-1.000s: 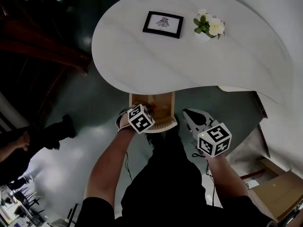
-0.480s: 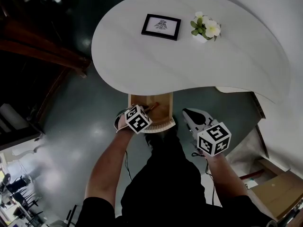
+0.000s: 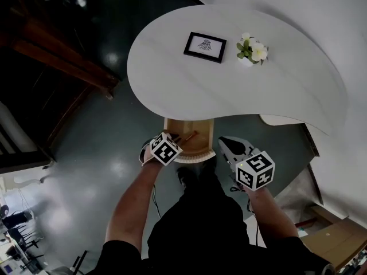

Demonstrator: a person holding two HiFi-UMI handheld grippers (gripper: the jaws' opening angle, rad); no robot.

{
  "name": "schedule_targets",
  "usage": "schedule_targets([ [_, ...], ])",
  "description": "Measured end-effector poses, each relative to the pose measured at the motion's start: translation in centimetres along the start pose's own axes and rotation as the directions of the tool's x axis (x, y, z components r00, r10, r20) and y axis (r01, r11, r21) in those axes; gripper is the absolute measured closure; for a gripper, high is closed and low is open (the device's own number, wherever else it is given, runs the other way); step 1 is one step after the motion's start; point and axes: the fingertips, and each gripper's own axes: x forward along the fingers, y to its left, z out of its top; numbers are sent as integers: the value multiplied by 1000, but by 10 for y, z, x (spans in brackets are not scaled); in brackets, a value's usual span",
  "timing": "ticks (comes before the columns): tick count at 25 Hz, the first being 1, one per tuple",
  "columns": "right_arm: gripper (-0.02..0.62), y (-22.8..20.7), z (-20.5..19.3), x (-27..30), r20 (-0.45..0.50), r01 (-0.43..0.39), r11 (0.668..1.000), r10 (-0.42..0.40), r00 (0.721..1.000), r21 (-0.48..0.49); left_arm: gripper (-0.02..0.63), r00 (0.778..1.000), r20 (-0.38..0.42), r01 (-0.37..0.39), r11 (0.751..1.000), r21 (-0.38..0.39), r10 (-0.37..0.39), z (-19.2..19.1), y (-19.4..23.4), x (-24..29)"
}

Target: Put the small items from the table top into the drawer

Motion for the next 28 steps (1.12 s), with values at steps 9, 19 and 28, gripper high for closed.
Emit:
schedule_targets([
  [9,597,31,45,-5,28,-62,996,64,998,-69,594,994,102,-22,996,-89,31,22,4,-71],
  [19,597,47,68,5,-18,-172,973,171,985,-153,595,957,223,-148,972,-181,187,44,21,-138],
  [28,597,80,96,1,31,-157,970,166,986,-187,597,845,466,-171,957,-233,264,64,15,-215],
])
